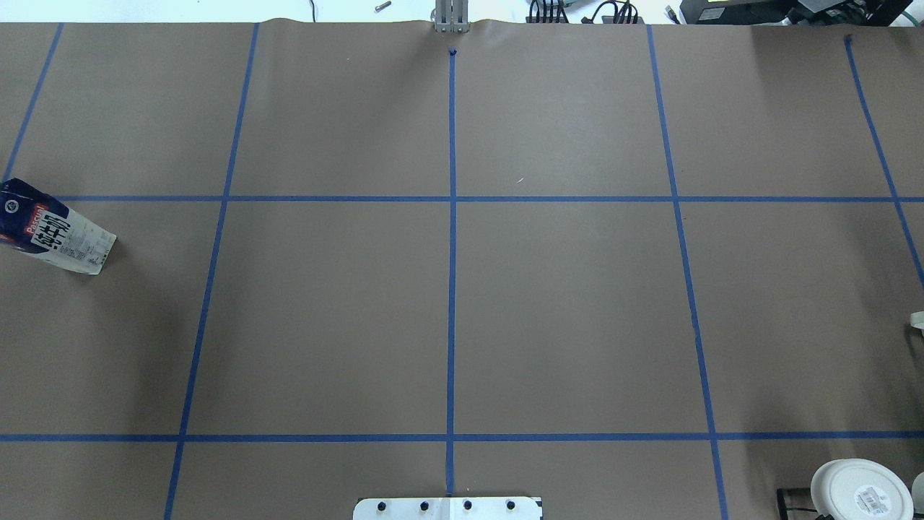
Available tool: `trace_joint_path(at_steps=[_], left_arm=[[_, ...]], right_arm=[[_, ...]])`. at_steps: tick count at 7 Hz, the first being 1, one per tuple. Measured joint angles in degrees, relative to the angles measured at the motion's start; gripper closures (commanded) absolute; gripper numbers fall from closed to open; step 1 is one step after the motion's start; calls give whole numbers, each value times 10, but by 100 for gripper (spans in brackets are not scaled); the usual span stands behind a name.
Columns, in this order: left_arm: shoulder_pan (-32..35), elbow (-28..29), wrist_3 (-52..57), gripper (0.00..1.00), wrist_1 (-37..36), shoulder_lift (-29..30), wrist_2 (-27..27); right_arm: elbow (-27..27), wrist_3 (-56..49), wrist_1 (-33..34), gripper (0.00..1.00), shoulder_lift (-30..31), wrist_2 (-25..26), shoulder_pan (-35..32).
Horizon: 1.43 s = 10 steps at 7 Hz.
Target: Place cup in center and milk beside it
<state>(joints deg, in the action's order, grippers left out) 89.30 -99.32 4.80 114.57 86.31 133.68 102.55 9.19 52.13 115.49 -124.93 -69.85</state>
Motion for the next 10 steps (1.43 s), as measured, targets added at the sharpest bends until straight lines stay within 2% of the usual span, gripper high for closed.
trace_joint_path(at_steps=[1,5,7,8,10], left_arm=[[0,1,0,2,9,-4,0],[0,6,-1,2,21,-10,0],[0,8,0,2,21,-11,0],[0,11,0,2,22,-11,0],[0,13,0,2,21,-11,0]], right_arm=[[-2,-13,-1,100,5,0,6],[-14,-59,-1,100,-2,2,23],[-15,-59,3,100,-25,-16,8],[-16,-56,17,100,-59,-32,-6],[-15,-3,92,100,-170,-45,-24]])
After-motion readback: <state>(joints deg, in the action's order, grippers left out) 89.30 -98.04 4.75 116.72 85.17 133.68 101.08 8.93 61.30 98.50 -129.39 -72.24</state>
